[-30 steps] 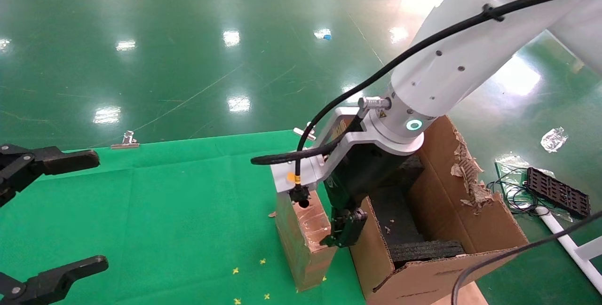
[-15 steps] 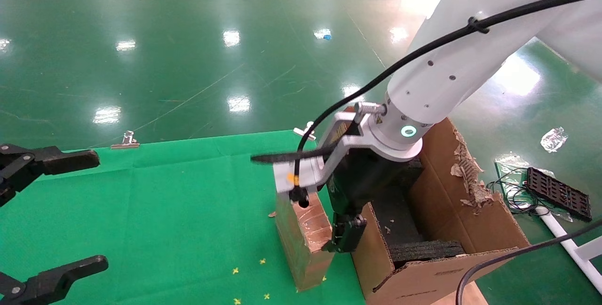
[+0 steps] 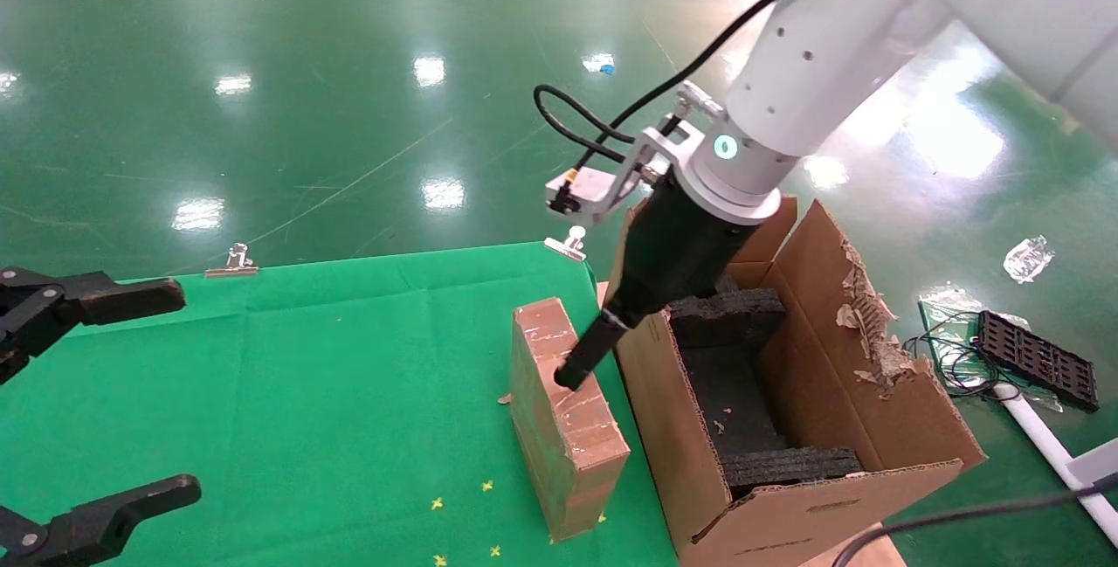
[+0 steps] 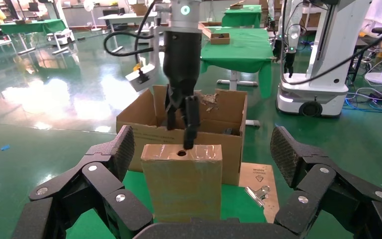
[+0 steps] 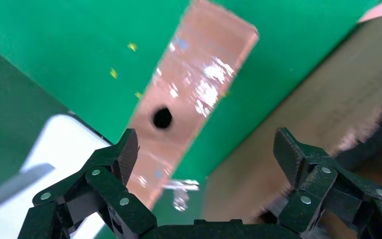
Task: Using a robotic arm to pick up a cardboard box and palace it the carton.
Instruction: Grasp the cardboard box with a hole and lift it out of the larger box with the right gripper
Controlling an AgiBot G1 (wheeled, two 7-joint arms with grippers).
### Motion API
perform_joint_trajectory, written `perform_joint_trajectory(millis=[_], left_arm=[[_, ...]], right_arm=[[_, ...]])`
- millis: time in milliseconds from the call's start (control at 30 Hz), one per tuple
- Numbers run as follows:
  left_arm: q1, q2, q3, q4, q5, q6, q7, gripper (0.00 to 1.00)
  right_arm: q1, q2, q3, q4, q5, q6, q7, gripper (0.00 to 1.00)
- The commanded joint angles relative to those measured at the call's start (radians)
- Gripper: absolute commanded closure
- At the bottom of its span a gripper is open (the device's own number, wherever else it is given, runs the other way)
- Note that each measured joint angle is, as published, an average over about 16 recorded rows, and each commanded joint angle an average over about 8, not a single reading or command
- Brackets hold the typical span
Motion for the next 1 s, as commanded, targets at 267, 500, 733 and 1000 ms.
perform_joint_trajectory(millis=[267,500,733,1000], left_arm=[[0.000,0.000,0.001,0.000,0.000,0.000,0.000,0.00],[0.000,0.000,0.001,0.000,-0.001,-0.001,0.001,0.17],[0.000,-0.001,0.002,0.000,-0.001,-0.001,0.001,0.93],[0.000,-0.001,0.002,0.000,-0.002,-0.001,0.001,1.00]], right_arm=[[-0.053,-0.080,-0.011,-0.205,0.063,-0.011,-0.009,0.00],[-0.071,-0.124,-0.055,-0.269,0.066,-0.018,-0.005,0.53],[-0.078,-0.150,-0.104,-0.284,0.069,-0.021,0.017,1.00],[-0.077,-0.156,-0.149,-0.277,0.086,-0.019,0.035,1.00]])
